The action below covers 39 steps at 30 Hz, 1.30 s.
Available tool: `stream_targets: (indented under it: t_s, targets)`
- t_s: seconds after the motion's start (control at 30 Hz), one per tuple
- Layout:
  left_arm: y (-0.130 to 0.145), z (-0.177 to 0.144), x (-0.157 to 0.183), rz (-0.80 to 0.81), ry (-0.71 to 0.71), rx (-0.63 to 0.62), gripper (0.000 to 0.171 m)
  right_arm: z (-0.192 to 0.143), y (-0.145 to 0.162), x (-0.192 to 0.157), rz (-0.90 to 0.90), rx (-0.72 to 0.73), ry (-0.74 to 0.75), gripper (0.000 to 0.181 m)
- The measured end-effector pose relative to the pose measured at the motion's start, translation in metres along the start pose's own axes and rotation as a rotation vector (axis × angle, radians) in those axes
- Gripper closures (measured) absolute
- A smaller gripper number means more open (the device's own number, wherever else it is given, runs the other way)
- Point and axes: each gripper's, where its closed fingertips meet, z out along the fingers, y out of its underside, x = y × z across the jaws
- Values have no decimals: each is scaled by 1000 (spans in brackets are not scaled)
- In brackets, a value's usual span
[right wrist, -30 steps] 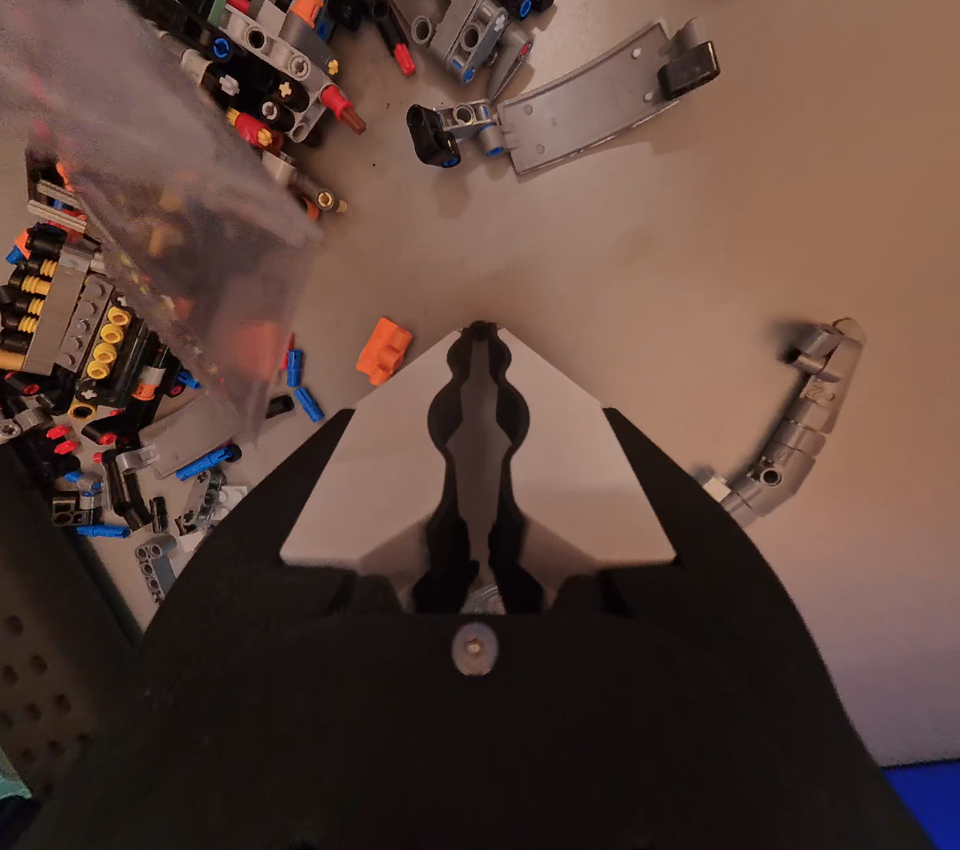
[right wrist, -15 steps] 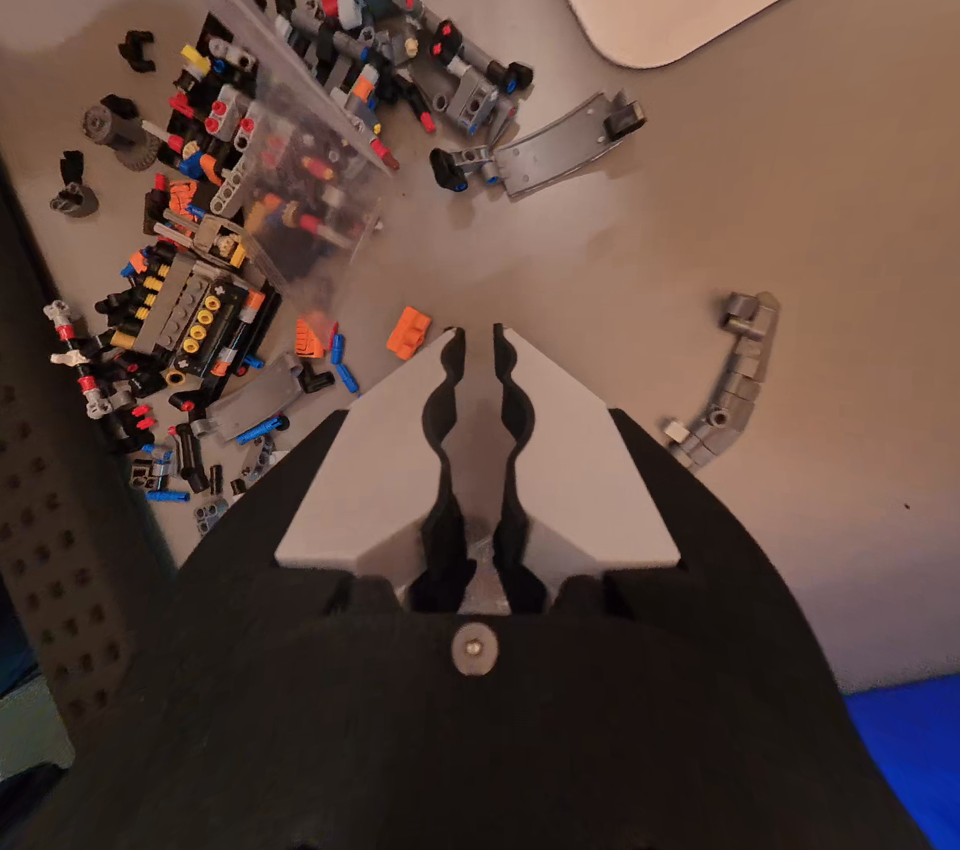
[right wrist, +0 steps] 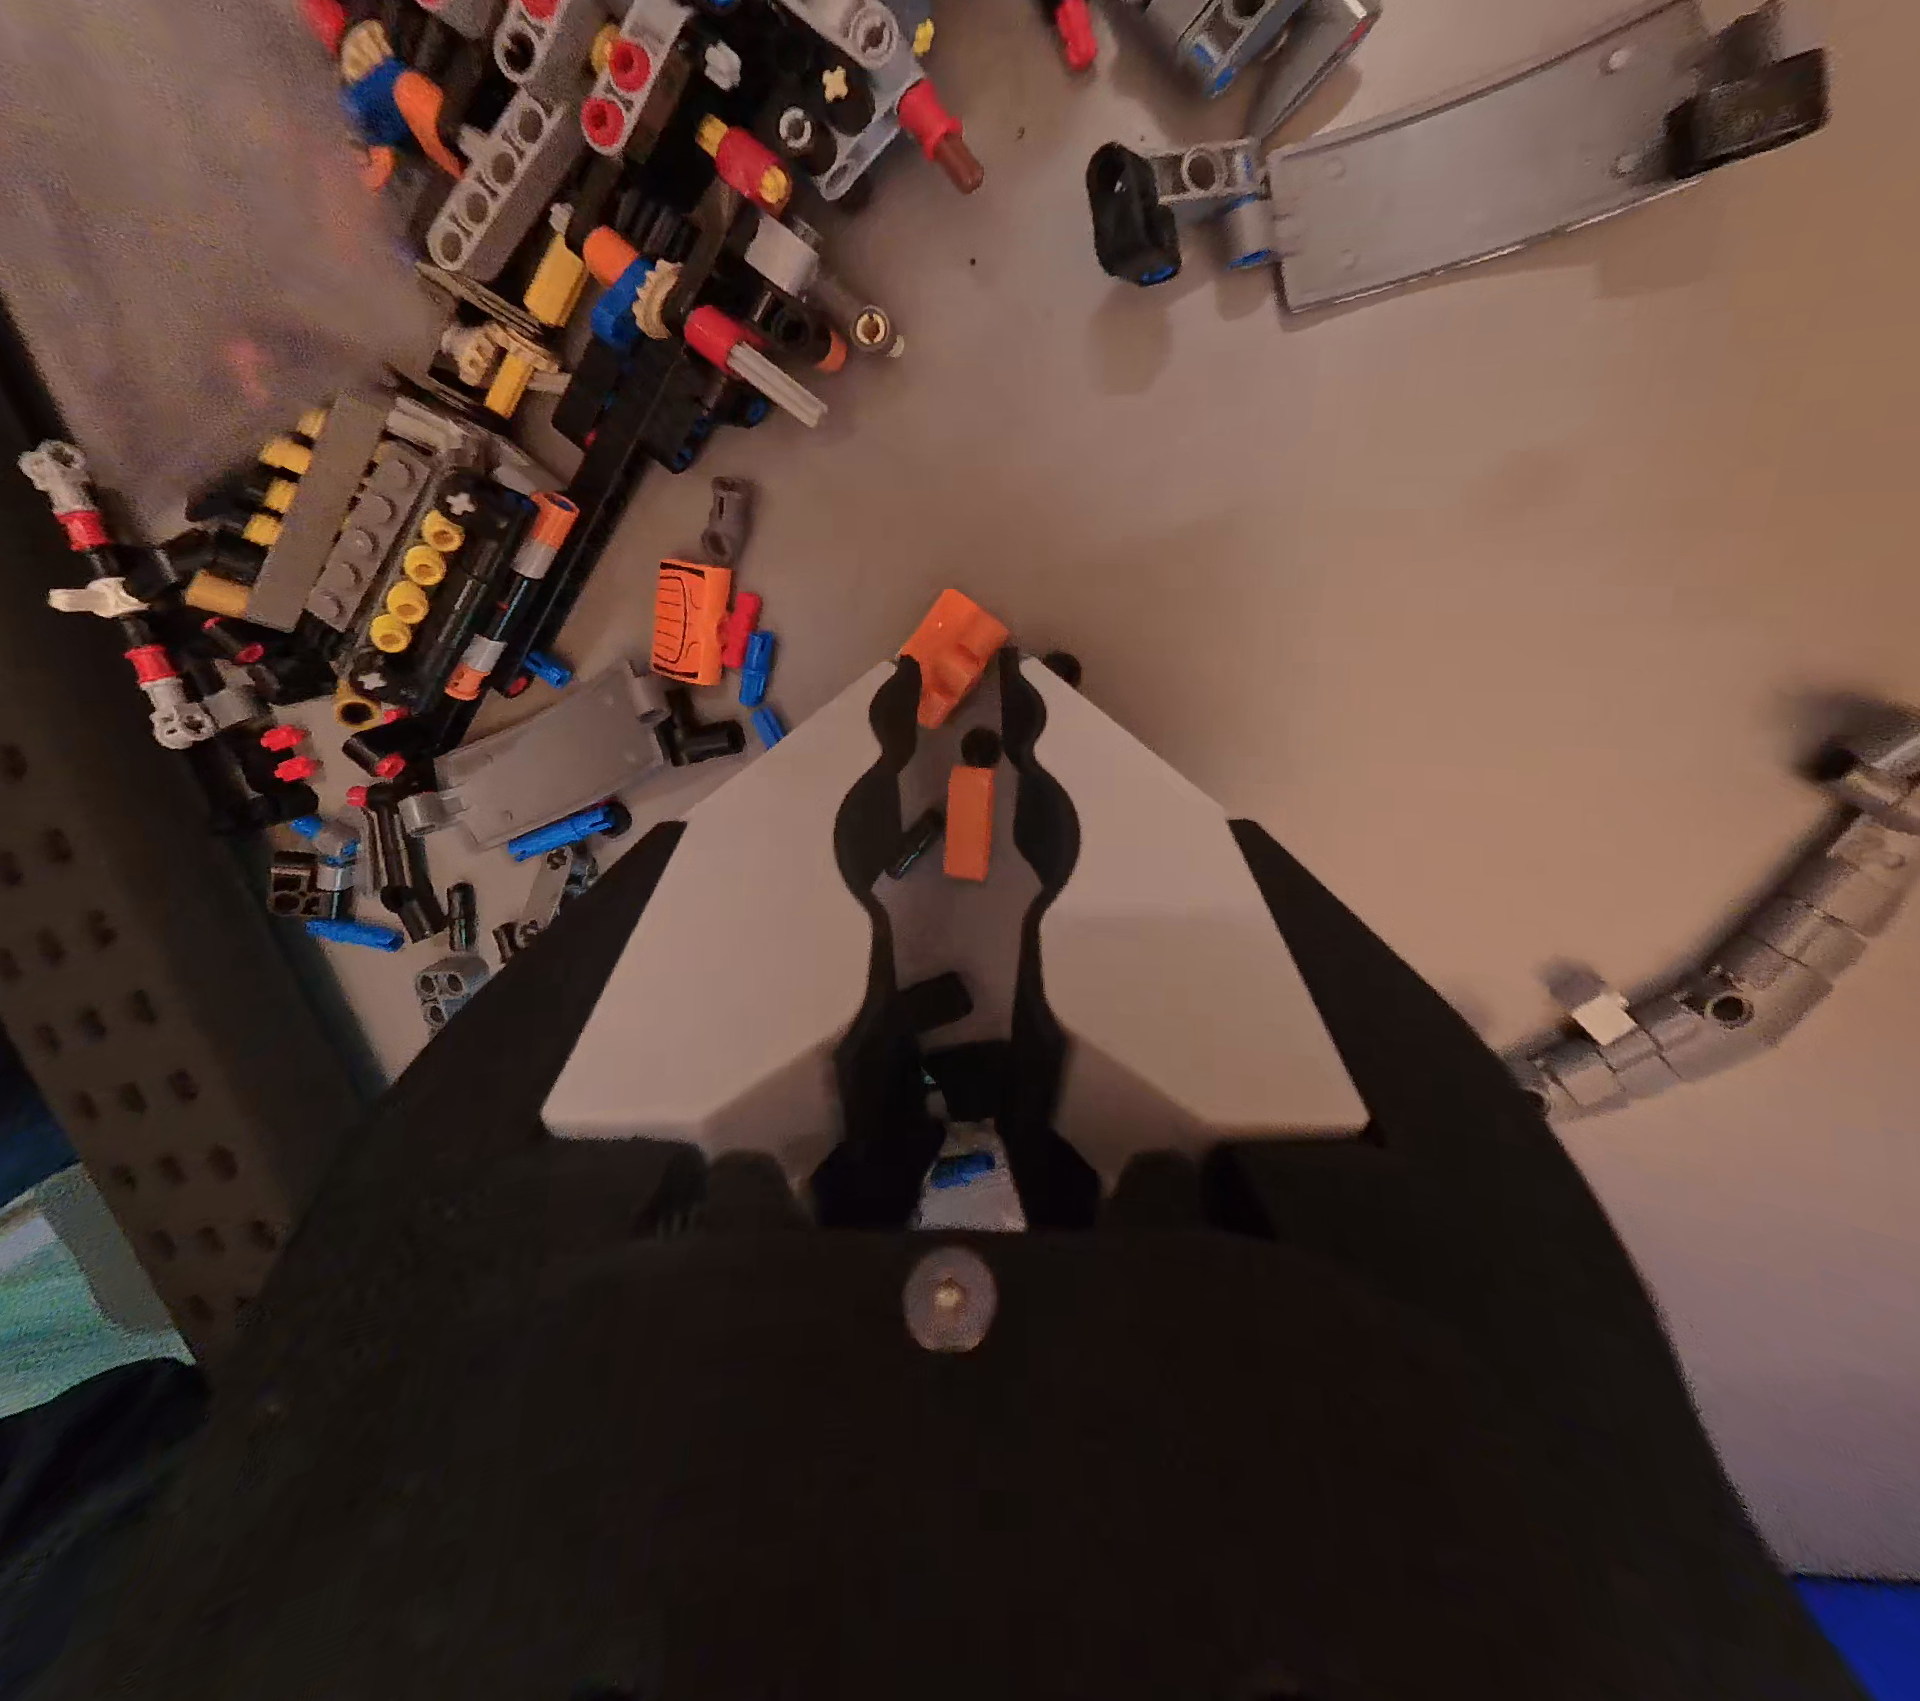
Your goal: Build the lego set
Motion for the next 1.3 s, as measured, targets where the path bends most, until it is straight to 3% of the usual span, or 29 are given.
stream_targets:
  t_s: [0.23,0.4,0.57,0.77,0.93,1.3]
  targets:
    - [0,1,0,1,-1,-2,171,2,-1,2,-4,-2,9,175]
    - [0,0,0,3,-2,-1,171,-17,-8,3,5,70,24,175]
    - [-2,-1,-1,-1,-4,7,171,-65,-15,16,48,212,113,175]
    - [-1,0,-2,-13,4,8,171,-154,-31,32,81,476,285,175]
    - [1,6,1,-9,13,-5,171,-203,-53,8,0,597,298,175]
    - [3,12,10,48,27,-32,171,-213,-107,-43,-224,652,310,175]
